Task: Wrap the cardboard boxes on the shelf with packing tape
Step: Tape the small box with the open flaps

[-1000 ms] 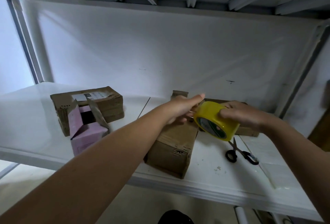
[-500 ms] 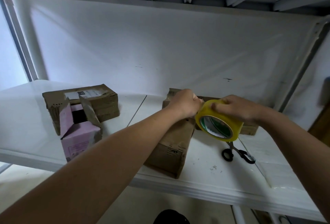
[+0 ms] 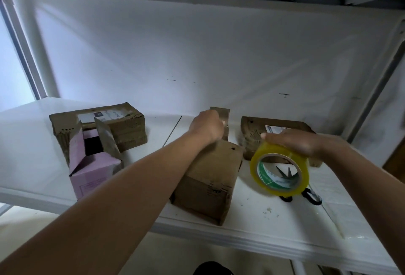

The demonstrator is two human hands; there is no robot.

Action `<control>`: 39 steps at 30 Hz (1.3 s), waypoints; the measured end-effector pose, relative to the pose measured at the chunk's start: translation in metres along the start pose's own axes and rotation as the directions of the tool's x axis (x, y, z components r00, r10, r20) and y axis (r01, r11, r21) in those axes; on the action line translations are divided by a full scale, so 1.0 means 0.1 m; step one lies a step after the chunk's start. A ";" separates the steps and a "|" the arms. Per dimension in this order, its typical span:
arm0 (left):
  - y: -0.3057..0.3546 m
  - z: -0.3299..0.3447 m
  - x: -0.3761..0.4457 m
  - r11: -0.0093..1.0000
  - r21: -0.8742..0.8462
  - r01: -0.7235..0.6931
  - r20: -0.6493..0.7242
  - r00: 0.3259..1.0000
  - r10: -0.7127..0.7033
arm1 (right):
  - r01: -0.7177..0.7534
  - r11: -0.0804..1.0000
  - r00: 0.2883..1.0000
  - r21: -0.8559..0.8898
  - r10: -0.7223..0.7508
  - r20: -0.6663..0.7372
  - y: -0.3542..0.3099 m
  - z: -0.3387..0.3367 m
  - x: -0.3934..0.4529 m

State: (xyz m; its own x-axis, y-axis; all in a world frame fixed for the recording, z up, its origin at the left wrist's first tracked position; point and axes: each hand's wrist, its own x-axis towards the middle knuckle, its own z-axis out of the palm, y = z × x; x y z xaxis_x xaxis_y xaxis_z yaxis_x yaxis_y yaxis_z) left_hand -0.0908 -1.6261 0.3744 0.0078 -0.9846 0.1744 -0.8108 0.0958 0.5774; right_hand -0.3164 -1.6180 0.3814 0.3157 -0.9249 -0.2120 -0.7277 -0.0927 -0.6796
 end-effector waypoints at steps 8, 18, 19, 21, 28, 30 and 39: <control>-0.16 0.12 0.09 0.986 0.159 0.054 0.062 0.996 -0.064 | -0.095 0.967 0.995 -0.235 0.090 -0.032 -0.11 0.04 0.29; -0.30 0.20 0.10 0.935 0.354 -0.003 0.010 1.000 0.000 | -0.194 0.888 0.977 -0.417 0.213 -0.002 -0.25 0.06 0.48; -0.32 0.21 0.10 0.912 0.408 -0.041 -0.012 0.999 0.050 | -0.199 0.879 0.975 -0.434 0.222 0.003 -0.25 0.08 0.49; -0.36 0.25 0.09 0.828 0.545 -0.134 -0.062 0.978 0.199 | -0.211 0.861 0.970 -0.463 0.243 0.010 -0.25 0.13 0.50; -0.48 0.36 0.11 0.701 0.705 -0.108 -0.136 0.950 0.282 | -0.244 0.821 0.960 -0.515 0.280 -0.009 -0.28 0.24 0.55; -0.47 0.31 0.13 0.694 0.716 -0.072 -0.159 0.952 0.263 | -0.243 0.820 0.958 -0.518 0.285 0.003 -0.28 0.26 0.56; -0.05 0.44 0.16 0.593 0.699 -0.399 0.086 0.871 0.484 | -0.220 0.819 0.964 -0.530 0.266 0.010 -0.23 0.31 0.55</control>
State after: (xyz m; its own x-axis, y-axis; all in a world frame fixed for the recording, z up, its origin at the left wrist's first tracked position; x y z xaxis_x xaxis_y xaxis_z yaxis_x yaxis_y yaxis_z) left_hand -0.1123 -1.6487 0.3390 -0.4363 -0.8235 0.3626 -0.8933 0.3478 -0.2848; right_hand -0.2631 -1.6552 0.3633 0.1169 -0.9123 -0.3925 -0.9882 -0.0675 -0.1375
